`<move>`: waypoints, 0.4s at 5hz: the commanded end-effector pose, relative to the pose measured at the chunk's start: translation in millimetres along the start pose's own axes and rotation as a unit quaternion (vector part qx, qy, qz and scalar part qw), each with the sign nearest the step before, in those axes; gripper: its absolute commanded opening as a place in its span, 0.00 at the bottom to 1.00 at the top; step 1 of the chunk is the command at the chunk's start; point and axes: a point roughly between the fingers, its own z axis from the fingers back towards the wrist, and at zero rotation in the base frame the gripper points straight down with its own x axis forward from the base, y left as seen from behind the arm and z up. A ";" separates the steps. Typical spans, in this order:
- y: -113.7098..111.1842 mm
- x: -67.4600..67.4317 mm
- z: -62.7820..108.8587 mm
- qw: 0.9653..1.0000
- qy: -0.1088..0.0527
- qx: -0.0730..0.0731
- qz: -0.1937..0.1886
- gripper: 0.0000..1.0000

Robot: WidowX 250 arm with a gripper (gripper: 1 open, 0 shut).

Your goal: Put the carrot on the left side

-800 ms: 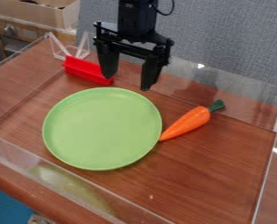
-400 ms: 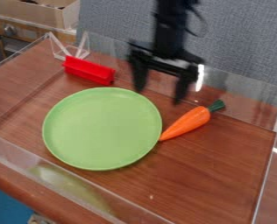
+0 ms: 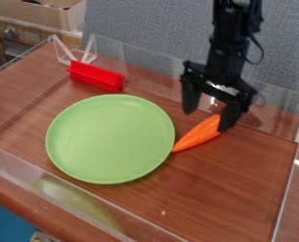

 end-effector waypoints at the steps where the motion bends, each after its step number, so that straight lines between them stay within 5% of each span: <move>1: -1.9 12.4 6.6 0.998 -0.046 0.007 -0.048 1.00; 2: 5.5 12.8 -4.3 0.996 -0.048 0.008 -0.069 1.00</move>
